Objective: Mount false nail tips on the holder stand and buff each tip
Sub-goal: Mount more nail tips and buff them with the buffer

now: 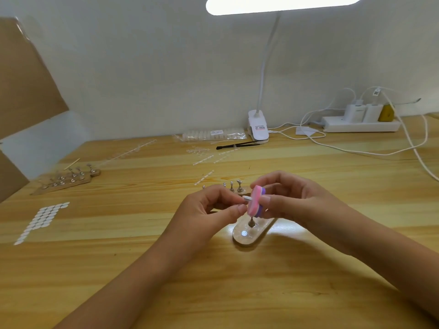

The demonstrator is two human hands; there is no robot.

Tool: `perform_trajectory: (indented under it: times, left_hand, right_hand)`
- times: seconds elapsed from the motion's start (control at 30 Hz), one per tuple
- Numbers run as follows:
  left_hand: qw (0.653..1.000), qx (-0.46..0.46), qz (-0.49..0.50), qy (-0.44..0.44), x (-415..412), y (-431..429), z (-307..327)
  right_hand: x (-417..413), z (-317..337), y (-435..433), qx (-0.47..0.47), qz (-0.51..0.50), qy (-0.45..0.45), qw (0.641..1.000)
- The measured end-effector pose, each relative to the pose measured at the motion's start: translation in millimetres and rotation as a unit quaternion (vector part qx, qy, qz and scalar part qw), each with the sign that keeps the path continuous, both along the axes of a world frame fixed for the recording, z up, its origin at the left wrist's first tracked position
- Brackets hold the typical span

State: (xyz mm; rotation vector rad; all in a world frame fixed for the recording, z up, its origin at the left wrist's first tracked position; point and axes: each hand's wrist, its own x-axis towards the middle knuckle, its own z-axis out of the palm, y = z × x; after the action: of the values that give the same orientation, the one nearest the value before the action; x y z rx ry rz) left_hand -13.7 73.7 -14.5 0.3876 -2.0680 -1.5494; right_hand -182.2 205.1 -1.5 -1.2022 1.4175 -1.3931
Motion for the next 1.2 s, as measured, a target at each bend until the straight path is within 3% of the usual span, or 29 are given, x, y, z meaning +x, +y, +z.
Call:
perform_trajectory:
  times: [0.13,0.3,0.43,0.57,0.67,0.8,0.93,1.07,1.2]
  left_hand:
    - [1.000,-0.025,0.003,-0.003,-1.1,-0.5,-2.5]
    - [0.999,-0.027,0.016,0.006,-3.1,-3.4,-4.3]
    - [0.999,-0.044,0.015,0.002,-1.7,-3.9,-6.4]
    - [0.999,-0.044,0.028,0.011,-3.1,-3.0,-6.5]
    - [0.998,-0.055,0.027,0.013,-2.6,-1.7,-6.7]
    - [0.998,-0.041,0.035,0.024,-2.4,-2.3,-5.8]
    - [0.998,-0.053,0.028,0.022,-2.1,-0.3,-6.8]
    - [0.998,-0.055,0.039,0.020,-2.7,-0.8,-7.4]
    - [0.997,-0.068,0.039,0.015,-1.3,0.6,-7.4]
  right_hand:
    - [0.2,-1.1,1.2,0.030,0.049,0.005,0.998]
    - [0.6,-3.1,-1.8,-0.010,-0.031,-0.022,0.999]
    - [2.2,-2.9,-0.9,0.015,0.023,-0.007,1.000]
    - [-1.5,-0.3,-0.4,-0.017,-0.032,-0.034,0.999]
    - [1.2,-2.6,0.0,0.010,0.026,-0.014,1.000]
    - [2.3,-5.5,-3.3,-0.028,-0.041,-0.041,0.998]
    - [2.2,-5.9,-1.7,-0.007,0.005,-0.027,1.000]
    - [0.5,-5.3,-3.4,-0.029,-0.042,-0.029,0.998]
    - [3.9,-5.8,-1.8,0.004,0.030,-0.009,1.000]
